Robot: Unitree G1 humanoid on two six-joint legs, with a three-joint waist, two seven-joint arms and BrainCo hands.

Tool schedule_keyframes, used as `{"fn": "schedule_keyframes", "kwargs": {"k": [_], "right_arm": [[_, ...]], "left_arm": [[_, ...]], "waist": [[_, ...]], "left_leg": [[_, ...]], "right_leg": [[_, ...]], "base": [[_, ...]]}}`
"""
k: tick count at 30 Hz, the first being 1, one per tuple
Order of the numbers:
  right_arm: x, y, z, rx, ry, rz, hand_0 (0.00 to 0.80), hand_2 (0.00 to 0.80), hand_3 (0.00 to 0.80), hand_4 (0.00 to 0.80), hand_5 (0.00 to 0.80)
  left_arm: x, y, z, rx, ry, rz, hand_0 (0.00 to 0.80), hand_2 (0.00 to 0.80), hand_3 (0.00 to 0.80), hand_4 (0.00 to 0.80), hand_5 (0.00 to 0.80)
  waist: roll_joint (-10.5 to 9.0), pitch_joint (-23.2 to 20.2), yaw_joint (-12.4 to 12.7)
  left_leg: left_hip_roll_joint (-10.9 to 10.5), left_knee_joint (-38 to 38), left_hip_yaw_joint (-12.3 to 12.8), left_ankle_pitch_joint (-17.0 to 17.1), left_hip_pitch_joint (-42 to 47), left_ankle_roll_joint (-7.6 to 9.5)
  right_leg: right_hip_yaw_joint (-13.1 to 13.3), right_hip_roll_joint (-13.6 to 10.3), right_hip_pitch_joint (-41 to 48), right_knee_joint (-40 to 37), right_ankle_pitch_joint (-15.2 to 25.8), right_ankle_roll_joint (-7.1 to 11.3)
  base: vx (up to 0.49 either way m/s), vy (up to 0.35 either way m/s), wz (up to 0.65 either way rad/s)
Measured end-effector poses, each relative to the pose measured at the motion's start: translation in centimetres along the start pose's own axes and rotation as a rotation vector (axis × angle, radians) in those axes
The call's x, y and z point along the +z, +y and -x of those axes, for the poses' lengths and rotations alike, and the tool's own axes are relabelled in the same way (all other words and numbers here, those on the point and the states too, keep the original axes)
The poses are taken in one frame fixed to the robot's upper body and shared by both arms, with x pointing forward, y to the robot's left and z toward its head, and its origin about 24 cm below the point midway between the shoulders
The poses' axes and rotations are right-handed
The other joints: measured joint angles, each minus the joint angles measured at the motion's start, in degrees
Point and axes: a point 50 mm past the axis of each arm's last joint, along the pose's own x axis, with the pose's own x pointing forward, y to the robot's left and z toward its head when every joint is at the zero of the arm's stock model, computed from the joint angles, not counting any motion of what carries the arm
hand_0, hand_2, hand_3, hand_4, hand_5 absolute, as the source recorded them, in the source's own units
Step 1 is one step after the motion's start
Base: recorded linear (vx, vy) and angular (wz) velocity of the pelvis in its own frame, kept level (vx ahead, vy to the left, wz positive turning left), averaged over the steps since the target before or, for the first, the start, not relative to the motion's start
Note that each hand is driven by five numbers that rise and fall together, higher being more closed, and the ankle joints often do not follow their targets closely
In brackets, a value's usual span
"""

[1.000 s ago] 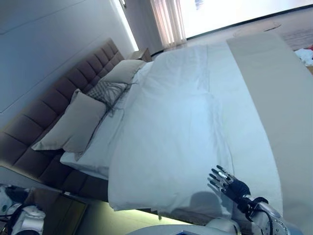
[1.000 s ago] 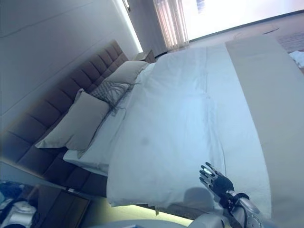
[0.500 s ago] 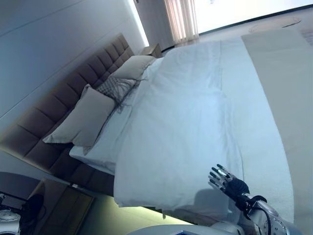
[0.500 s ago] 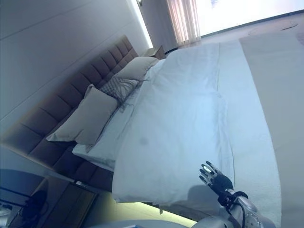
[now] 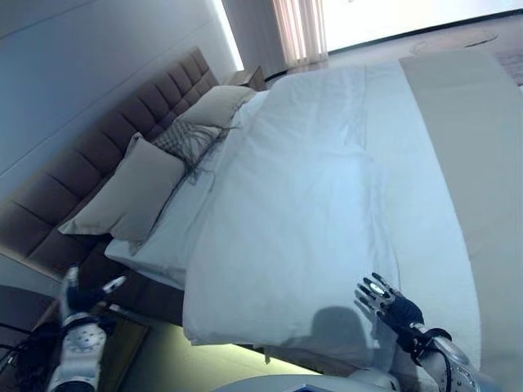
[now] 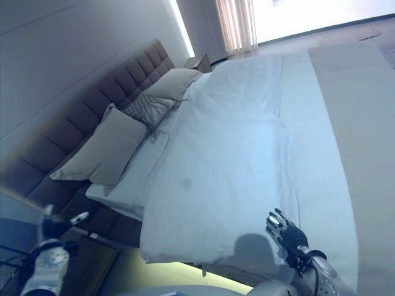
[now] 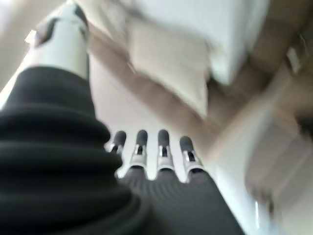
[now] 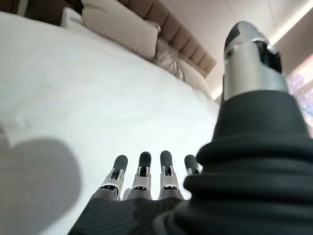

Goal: Make the bed neatly

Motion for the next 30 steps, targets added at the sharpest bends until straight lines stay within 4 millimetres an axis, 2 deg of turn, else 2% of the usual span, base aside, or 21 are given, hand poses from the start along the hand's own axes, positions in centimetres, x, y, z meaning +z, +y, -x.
{"fn": "schedule_keyframes", "kwargs": {"k": [4, 6, 8, 10, 12, 17, 19, 26, 28, 30], "right_arm": [[-1.2, 0.5, -0.5, -0.002, -0.024, -0.069, 0.0, 0.0, 0.0, 0.0, 0.0], [-1.4, 1.3, -0.9, 0.02, -0.049, -0.106, 0.0, 0.0, 0.0, 0.0, 0.0], [-1.7, 2.1, -1.3, 0.044, -0.064, -0.131, 0.0, 0.0, 0.0, 0.0, 0.0], [-1.8, 2.8, -1.7, 0.065, -0.066, -0.15, 0.0, 0.0, 0.0, 0.0, 0.0], [-1.8, 3.4, -2.5, 0.086, -0.064, -0.159, 0.0, 0.0, 0.0, 0.0, 0.0], [-1.2, 5.2, -3.6, 0.128, -0.081, -0.175, 0.0, 0.0, 0.0, 0.0, 0.0], [-1.3, 5.5, -3.8, 0.124, -0.09, -0.197, 0.0, 0.0, 0.0, 0.0, 0.0], [-2.0, 5.7, -4.1, 0.107, -0.071, -0.243, 0.0, 0.0, 0.0, 0.0, 0.0], [-2.7, 6.0, -4.2, 0.114, -0.045, -0.241, 0.0, 0.0, 0.0, 0.0, 0.0], [-3.2, 6.2, -4.3, 0.12, -0.022, -0.236, 0.0, 0.0, 0.0, 0.0, 0.0]], "left_arm": [[-1.3, -6.2, 2.8, -0.385, 0.064, 0.299, 0.0, 0.0, 0.0, 0.0, 0.0], [-2.0, -8.2, 4.5, -0.528, 0.094, 0.402, 0.0, 0.0, 0.0, 0.0, 0.0], [-2.0, -9.3, 5.5, -0.627, 0.1, 0.476, 0.0, 0.0, 0.0, 0.0, 0.0], [-1.5, -9.8, 5.6, -0.66, 0.092, 0.533, 0.0, 0.0, 0.0, 0.0, 0.0], [-1.1, -9.9, 5.5, -0.667, 0.078, 0.531, 0.0, 0.0, 0.0, 0.0, 0.0], [0.3, -10.1, 4.6, -0.678, 0.047, 0.498, 0.0, 0.0, 0.0, 0.0, 0.0], [0.6, -10.0, 4.3, -0.664, 0.045, 0.494, 0.0, 0.0, 0.0, 0.0, 0.0], [0.1, -10.0, 4.2, -0.644, 0.107, 0.483, 0.0, 0.0, 0.0, 0.0, 0.0], [0.0, -10.0, 4.2, -0.634, 0.116, 0.499, 0.0, 0.0, 0.0, 0.0, 0.0], [-0.1, -10.0, 4.3, -0.628, 0.124, 0.501, 0.0, 0.0, 0.0, 0.0, 0.0]], "waist": [[-2.58, 1.9, 0.0], [-4.4, 3.1, 0.2], [-5.94, 4.2, 0.4], [-7.34, 5.1, 1.6], [-7.91, 5.5, 1.9], [-7.57, 5.7, 3.3], [-7.44, 5.6, 3.4], [-7.6, 5.8, 3.3], [-7.78, 5.9, 3.2], [-7.77, 5.9, 3.5]], "left_leg": [[1.6, 1.0, 0.3, -0.4, 0.0, -1.11], [2.3, 1.4, 0.7, -0.5, 0.3, -1.14], [3.0, 1.8, 1.1, -0.5, 0.3, -1.13], [3.5, 2.0, 1.4, -0.5, 0.6, -1.12], [3.8, 2.1, 1.6, -0.6, 1.1, -1.08], [3.7, 2.7, 1.6, -0.9, 1.9, -1.08], [3.5, 3.1, 1.5, -1.5, 2.0, -0.28], [2.4, 3.7, 1.3, -2.0, 1.8, -0.82], [2.9, 3.9, 0.6, -2.0, 1.7, -0.78], [4.2, 4.1, 0.6, -2.1, 1.6, -0.53]], "right_leg": [[-0.1, 1.6, 0.5, -0.2, -0.3, -0.55], [-0.1, 2.4, 0.6, -0.3, -0.4, -0.97], [-0.3, 3.1, 0.6, -0.4, -0.5, -1.35], [-0.2, 3.6, 0.7, -0.4, -0.5, -1.76], [-0.3, 4.0, 1.5, -0.6, -0.6, -1.89], [-0.3, 4.3, 2.8, -0.9, -0.3, -2.07], [-0.2, 4.2, 2.9, -1.2, -0.4, -1.79], [0.0, 3.7, 3.0, -1.1, 0.2, -1.39], [0.3, 4.6, 3.2, -1.5, 0.1, -1.51], [0.6, 6.6, 3.3, -2.8, 0.3, -1.99]], "base": [[-0.041, -0.296, -0.06], [-0.045, -0.22, -0.05], [-0.04, -0.184, -0.03], [-0.023, -0.139, -0.07], [-0.006, -0.09, -0.03], [0.001, -0.011, -0.01], [-0.044, 0.029, 0.0], [-0.055, -0.024, 0.0], [-0.041, -0.219, 0.04], [-0.054, -0.22, -0.14]]}}
